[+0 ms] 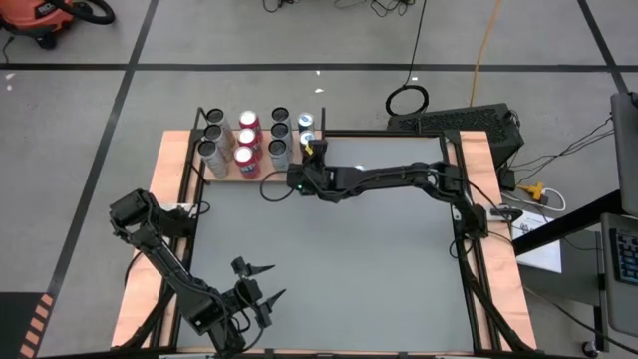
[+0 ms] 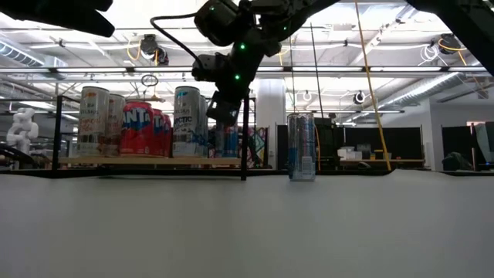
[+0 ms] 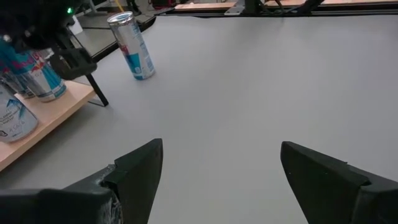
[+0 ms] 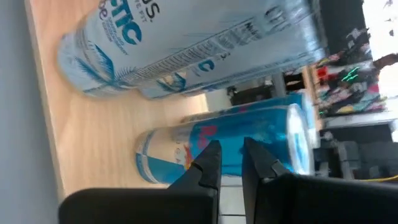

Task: Place canned beverage on shelf
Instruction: Put the bottom blue soda can on the shelf aligned with the other blue soda can

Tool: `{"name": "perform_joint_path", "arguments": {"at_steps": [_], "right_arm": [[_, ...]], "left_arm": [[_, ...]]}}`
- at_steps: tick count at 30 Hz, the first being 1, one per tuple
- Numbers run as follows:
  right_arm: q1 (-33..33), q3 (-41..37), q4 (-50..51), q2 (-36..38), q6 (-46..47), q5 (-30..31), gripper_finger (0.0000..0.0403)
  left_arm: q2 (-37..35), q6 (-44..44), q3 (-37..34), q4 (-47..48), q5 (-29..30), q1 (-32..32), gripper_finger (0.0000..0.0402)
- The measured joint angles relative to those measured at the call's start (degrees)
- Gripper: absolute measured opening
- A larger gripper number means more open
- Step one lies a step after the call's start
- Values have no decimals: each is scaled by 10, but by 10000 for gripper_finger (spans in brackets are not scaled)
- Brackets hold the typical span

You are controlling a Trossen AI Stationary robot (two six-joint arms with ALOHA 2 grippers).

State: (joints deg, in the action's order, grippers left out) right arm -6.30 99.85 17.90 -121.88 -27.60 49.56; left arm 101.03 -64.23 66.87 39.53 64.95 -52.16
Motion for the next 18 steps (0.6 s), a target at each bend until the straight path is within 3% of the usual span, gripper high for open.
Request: {"name": "perform_joint_path", "arguments": {"at_steps": [4, 8, 13, 18], "right_arm": [[17, 16, 27, 26, -18, -3, 4], [14, 71, 118, 50, 24, -36, 4], [-30, 148, 261, 55, 54, -162, 4], [-81, 152, 295, 54, 52, -247, 4]], "left_arm": [[0, -11, -9, 2, 1, 0, 317], [0, -15, -23, -16, -2, 0, 317], [0, -15, -30, -32, -3, 0, 317], [0, -15, -30, -35, -3, 0, 317]]}}
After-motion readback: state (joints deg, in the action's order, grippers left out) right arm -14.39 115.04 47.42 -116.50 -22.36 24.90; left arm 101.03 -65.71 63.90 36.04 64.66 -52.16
